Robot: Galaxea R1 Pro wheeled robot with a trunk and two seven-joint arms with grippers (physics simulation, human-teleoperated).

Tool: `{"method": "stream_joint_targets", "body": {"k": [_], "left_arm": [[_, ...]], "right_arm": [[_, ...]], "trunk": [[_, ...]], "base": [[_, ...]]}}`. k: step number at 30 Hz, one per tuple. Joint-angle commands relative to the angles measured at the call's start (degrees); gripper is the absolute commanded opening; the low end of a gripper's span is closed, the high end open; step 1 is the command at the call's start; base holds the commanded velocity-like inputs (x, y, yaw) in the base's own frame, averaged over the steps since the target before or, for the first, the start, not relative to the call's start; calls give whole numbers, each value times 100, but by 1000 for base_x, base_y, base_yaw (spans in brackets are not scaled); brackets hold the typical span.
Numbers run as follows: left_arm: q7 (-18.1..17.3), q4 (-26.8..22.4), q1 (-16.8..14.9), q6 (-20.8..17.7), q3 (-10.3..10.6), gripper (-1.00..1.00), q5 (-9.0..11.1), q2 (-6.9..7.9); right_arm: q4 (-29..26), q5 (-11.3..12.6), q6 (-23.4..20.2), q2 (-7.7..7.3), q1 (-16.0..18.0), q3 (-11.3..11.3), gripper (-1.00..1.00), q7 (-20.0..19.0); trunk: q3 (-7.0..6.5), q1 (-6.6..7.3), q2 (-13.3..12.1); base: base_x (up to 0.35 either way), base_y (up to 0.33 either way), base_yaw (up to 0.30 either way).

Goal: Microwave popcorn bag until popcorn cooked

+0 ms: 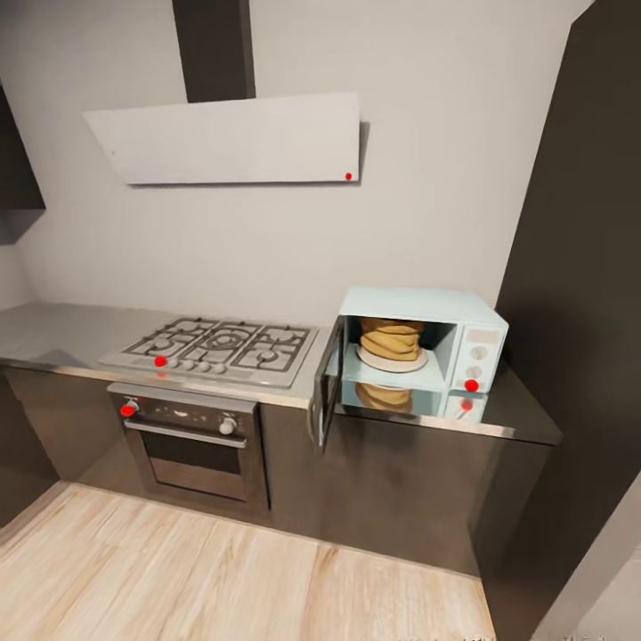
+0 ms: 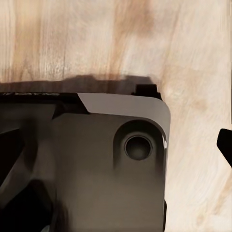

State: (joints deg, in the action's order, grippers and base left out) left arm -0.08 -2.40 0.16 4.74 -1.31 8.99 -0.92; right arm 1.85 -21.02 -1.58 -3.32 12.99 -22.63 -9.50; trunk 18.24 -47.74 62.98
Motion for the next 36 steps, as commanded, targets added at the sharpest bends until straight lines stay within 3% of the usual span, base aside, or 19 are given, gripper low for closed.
{"method": "stream_joint_targets", "body": {"k": [1,12,20,22,25,28,29,30,33,34,36], "left_arm": [[-1,-6,2,13,-9,100,43,-1],[-1,-6,2,27,12,100,49,-4],[-1,-124,2,33,1,100,38,8],[30,-536,2,-14,4,100,20,25],[46,-1129,2,-45,1,100,30,185],[21,-2157,2,-382,-19,100,66,594],[13,-2542,2,-636,-22,100,73,697],[0,-3205,2,-1120,-25,100,75,803],[-20,-4863,-15,-2378,-27,100,71,915],[-24,-5415,-149,-2896,-27,100,69,929],[-26,-5918,-651,-3518,-27,100,76,937]], "right_arm": [[8,-45,-10,-4,5,-48,100,-5],[8,-50,-9,-1,4,-48,100,9],[8,-89,0,-10,3,-22,100,9],[8,-94,6,-11,3,-15,100,9],[8,-89,8,-12,4,-14,100,9],[8,-88,8,-14,2,-13,100,9],[8,-89,8,-13,2,-13,100,9],[8,-92,8,-16,4,-13,100,9],[8,-95,13,-16,3,-10,100,9],[6,-95,15,-18,5,-12,100,9],[5,-96,16,-19,6,-8,100,9]], "trunk": [[1,0,4],[-41,0,4],[-46,0,4],[-46,0,4],[-46,0,4],[-46,0,4],[-46,0,4],[-46,0,4],[-46,0,4],[-46,0,4],[-46,0,4]], "base": [[2,2,-255],[0,0,-263],[0,0,-54],[0,0,-1],[0,0,0],[0,0,0],[0,0,0],[0,0,0],[0,0,0],[0,0,0],[0,0,0]]}}
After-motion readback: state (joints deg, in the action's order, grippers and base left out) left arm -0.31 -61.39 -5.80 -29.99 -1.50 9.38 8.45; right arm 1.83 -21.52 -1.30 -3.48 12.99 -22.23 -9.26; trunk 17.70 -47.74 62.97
